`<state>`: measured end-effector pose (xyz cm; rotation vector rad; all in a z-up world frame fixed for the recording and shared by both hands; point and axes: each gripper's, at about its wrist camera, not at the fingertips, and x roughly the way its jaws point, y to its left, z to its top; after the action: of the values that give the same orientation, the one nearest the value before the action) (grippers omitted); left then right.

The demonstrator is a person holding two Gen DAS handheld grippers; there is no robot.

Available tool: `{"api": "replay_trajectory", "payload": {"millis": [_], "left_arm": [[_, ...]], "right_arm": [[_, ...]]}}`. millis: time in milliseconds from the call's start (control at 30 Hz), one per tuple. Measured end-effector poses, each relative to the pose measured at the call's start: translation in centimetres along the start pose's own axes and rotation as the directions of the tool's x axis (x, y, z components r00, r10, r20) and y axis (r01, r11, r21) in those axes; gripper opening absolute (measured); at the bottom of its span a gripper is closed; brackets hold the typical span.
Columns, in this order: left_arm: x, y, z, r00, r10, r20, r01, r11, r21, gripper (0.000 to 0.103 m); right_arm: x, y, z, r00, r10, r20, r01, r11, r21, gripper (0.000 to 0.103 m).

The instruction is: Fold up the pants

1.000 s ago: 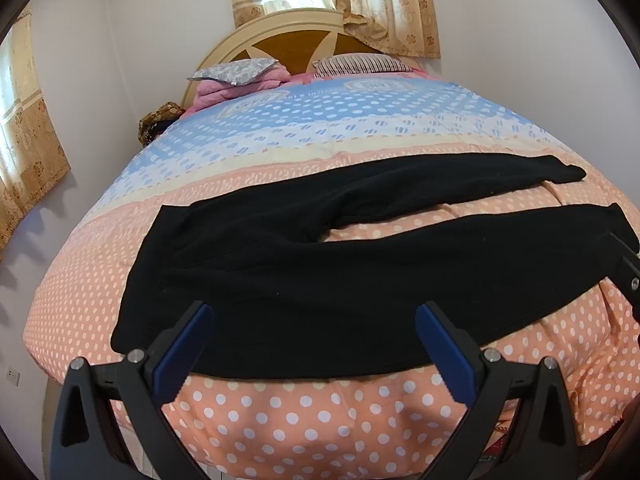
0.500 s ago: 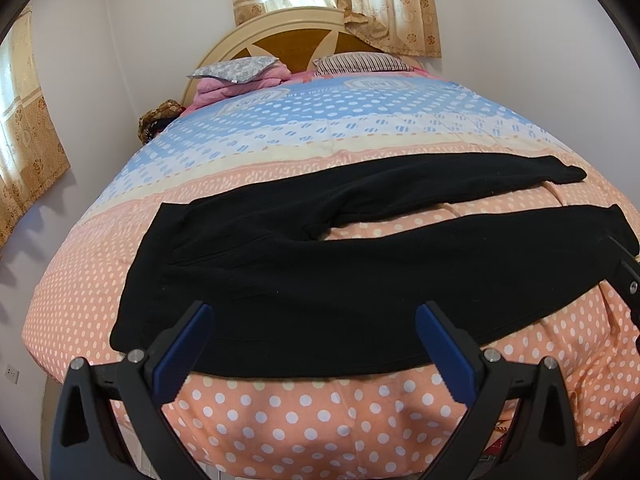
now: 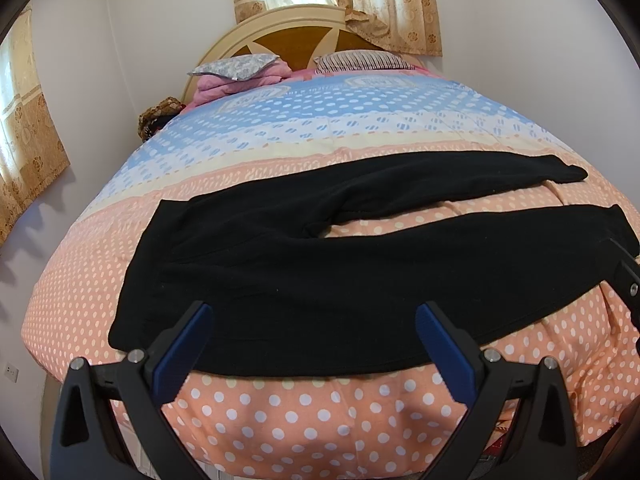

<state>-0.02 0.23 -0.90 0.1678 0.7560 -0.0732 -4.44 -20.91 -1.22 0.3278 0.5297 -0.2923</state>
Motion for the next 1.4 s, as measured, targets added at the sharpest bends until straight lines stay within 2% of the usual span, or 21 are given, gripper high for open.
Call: {"api": "replay_trajectory", "payload": {"millis": [933,1400], "left_arm": [[0.4,0.0,-0.2,1.000,0.000,-0.006,0.000,1.000,-0.002,0.103],[2.8,1.5,-0.1,0.999,-0.015,-0.045,0.015,1.000,0.000,0.103]], "right_arm": [[0.2,0.0,-0.3,1.000,-0.001,-0.005,0.001,1.000,0.001,0.102],[1.8,0.3,-0.4,0.999,-0.008,-0.037,0.008,1.000,-0.010,0.102]]}}
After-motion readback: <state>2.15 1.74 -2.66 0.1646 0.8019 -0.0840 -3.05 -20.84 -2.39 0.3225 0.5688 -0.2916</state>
